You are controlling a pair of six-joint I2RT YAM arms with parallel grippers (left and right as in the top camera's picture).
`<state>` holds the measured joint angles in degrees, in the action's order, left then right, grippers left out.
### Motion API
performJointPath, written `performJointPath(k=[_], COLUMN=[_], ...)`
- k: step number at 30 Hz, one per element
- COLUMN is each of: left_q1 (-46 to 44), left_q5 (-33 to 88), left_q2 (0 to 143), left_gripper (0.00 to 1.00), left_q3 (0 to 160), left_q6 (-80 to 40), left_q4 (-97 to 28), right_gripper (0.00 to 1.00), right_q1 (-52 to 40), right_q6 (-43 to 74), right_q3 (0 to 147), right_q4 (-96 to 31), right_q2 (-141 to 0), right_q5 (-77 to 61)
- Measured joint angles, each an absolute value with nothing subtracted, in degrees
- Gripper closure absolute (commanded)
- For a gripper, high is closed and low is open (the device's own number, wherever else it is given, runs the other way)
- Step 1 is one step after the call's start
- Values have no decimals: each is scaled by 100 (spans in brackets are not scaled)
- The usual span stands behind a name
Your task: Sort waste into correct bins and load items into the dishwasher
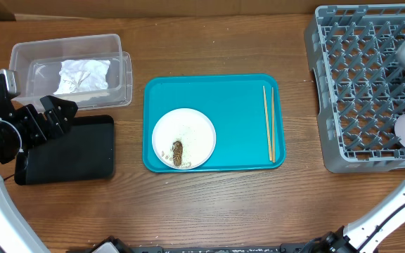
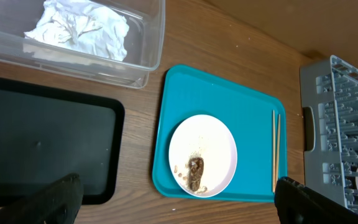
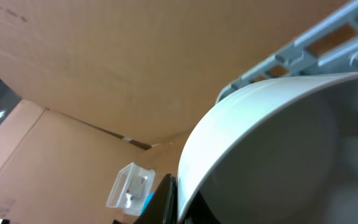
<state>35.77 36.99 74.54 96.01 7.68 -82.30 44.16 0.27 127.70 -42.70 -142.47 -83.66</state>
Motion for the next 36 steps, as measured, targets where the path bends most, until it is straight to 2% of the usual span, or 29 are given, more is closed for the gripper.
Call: performJointPath(k=[13, 22, 26, 30, 31, 33, 34, 35, 36], left_q1=[3577, 3577, 3577, 3577, 3577, 3577, 3577, 3577, 3577], left_q5=[3699, 3699, 3699, 3699, 3699, 3699, 3699, 3699, 3699], left_q2=[7454, 7454, 7454, 7454, 7454, 7454, 7454, 7454, 7454], left_gripper=[0, 0, 0, 0, 0, 0, 0, 0, 0], left_q3=[9601, 9601, 9603, 9601, 9601, 9601, 9601, 9601, 9601], left_q6=[768, 768, 768, 768, 768, 768, 768, 768, 768], left_q4=[-8230, -8232, -8232, -8230, -8230, -8230, -8230, -8232, -8230], right_gripper=[96, 96, 89, 78, 72, 53, 37, 28, 25], right_q1=[4550, 4681, 4696, 4847, 4925, 5127, 5221, 5304, 5384], right_q6=[1009, 1199, 1302, 1612, 1684, 1828, 1865, 1909, 1920], right_q3=[12796, 12803, 12803, 12803, 12803, 12803, 12803, 12803, 12803], right_q4=[-4687, -5319, -5566, -5723, -5741, -5767, -5769, -5758, -5756], right_q2=[-14438, -14381, -14193, -13885, -13802, -13603, -13504, -13413, -13303], right_q5=[-8112, -7762, -7258, -6552, -6383, -6062, -5944, -5846, -5745])
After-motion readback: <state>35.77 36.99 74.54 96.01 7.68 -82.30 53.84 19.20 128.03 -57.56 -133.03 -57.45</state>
